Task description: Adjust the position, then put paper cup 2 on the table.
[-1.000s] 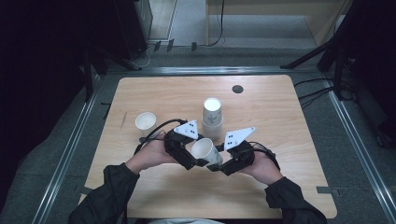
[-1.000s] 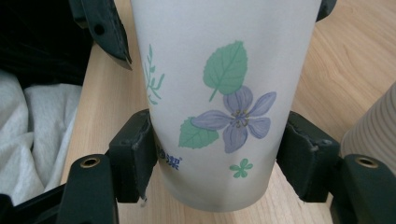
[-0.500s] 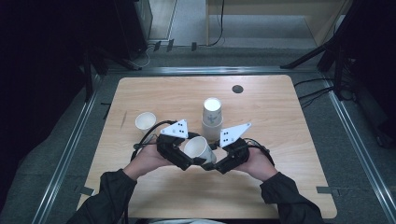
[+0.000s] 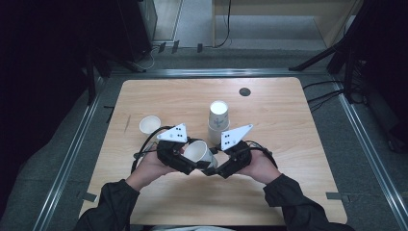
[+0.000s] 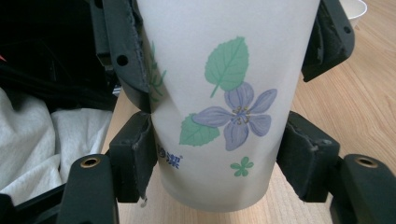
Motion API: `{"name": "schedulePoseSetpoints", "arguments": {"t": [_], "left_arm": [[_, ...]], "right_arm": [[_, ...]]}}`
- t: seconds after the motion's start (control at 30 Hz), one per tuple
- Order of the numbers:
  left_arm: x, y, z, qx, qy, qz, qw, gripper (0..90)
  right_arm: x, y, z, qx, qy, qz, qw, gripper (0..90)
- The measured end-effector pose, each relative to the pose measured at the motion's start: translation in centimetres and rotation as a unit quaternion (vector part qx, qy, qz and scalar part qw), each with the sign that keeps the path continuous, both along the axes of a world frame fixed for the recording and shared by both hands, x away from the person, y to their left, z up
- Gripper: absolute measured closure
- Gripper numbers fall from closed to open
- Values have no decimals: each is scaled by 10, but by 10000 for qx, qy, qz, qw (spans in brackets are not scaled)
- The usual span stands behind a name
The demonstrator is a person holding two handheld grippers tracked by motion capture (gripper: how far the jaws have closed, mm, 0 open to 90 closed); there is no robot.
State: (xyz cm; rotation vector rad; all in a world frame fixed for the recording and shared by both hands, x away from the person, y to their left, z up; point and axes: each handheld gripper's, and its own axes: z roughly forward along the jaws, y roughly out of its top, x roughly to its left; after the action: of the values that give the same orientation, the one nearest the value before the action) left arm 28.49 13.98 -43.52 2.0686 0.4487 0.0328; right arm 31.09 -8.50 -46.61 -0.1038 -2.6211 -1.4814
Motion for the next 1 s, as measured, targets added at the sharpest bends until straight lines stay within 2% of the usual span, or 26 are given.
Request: {"name": "schedulePoseSetpoints", "arguments": {"t": [0.13, 0.17, 0.23, 0.27, 0.43, 0.5, 0.53, 0.6, 0.77, 0.83, 0.93, 0.97, 1.0], "left_arm": [[-1, 1, 1, 6, -24, -17, 10000, 233], [-1, 2, 2, 51, -55, -12, 10000, 234], [0, 3, 2, 87, -63, -25, 9999, 234], [0, 5, 3, 71, -75, -4, 9999, 234], [1, 12, 6, 83, -63, 21, 9999, 234], [3, 19, 8, 88, -75, 87, 9999, 234], [3, 19, 8, 88, -75, 87, 9999, 234], [4, 25, 9, 99, -85, 154, 9998, 234], [7, 34, 9, 134, -38, 207, 9997, 234], [9, 39, 9, 182, -27, 254, 9995, 234], [10, 41, 8, 223, -20, 280, 9994, 234], [11, 42, 8, 274, -5, 259, 9993, 234], [11, 43, 7, 299, -14, 276, 9992, 234]], "right_arm": [[0, 1, 0, -5, 7, 31, 10000, 332], [0, 0, 0, 102, 54, 51, 9999, 274], [1, 0, 1, 134, 130, 63, 9998, 246], [1, -1, 1, 134, 109, -120, 9998, 234], [4, -7, 1, 28, 127, -261, 9996, 223], [3, -10, -1, -52, 33, -428, 9991, 220], [3, -10, -1, -52, 33, -428, 9991, 220], [2, -14, -1, -163, -107, -625, 9979, 219], [4, -21, 0, -213, -175, -744, 9968, 220], [3, -25, 2, -233, -226, -928, 9952, 220], [4, -27, 3, -194, -269, -952, 9949, 220], [4, -29, 4, -213, -326, -1064, 9936, 220], [4, -29, 4, -213, -326, -1064, 9936, 220]]}}
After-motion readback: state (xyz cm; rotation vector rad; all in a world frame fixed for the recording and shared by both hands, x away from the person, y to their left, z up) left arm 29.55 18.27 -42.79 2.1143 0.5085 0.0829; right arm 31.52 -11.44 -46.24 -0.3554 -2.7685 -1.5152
